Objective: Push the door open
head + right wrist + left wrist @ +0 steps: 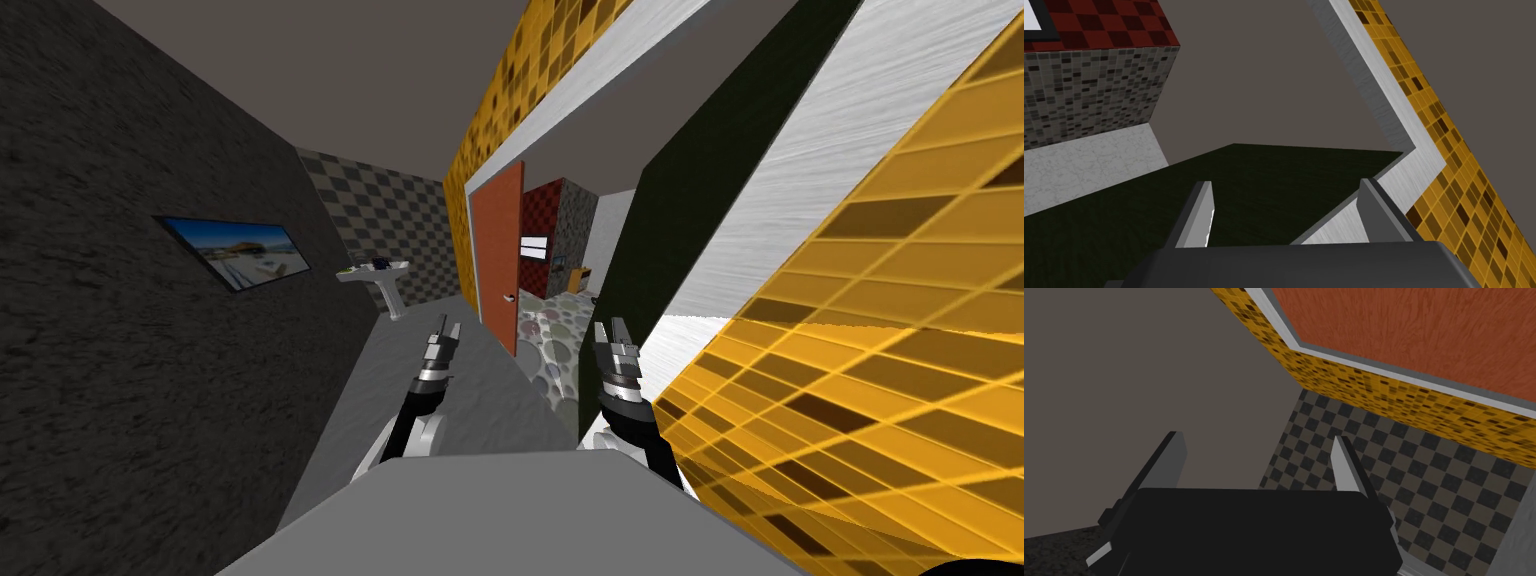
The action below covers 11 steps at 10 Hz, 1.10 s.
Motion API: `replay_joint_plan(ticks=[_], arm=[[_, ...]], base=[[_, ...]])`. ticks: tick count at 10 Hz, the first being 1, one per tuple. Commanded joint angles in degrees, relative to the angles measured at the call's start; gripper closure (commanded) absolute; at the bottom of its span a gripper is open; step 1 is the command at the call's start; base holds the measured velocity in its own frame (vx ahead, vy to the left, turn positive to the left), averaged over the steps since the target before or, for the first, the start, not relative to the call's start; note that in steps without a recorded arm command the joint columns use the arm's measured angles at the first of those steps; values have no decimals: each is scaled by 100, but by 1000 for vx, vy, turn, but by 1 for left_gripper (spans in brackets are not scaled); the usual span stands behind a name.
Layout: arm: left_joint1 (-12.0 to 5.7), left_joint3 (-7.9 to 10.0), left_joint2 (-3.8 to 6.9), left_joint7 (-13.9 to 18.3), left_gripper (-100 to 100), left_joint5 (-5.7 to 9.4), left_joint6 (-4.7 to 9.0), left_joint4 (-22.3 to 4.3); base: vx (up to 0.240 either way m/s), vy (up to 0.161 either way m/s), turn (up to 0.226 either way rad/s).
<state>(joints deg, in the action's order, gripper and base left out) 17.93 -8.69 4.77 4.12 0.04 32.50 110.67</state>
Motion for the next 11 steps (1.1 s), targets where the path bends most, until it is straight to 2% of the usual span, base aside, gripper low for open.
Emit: replay_joint_plan(ticks=[1, 9, 10, 11], arm=[[-50, -46, 20, 17, -100, -13, 40, -163], [-357, -234, 117, 122, -100, -59, 206, -1010], [-436, -282, 139, 149, -100, -71, 249, -1228], [-475, -306, 150, 163, -100, -77, 270, -1336]], base=[[98, 50, -67], [92, 49, -69], [123, 68, -120], [136, 83, -108]])
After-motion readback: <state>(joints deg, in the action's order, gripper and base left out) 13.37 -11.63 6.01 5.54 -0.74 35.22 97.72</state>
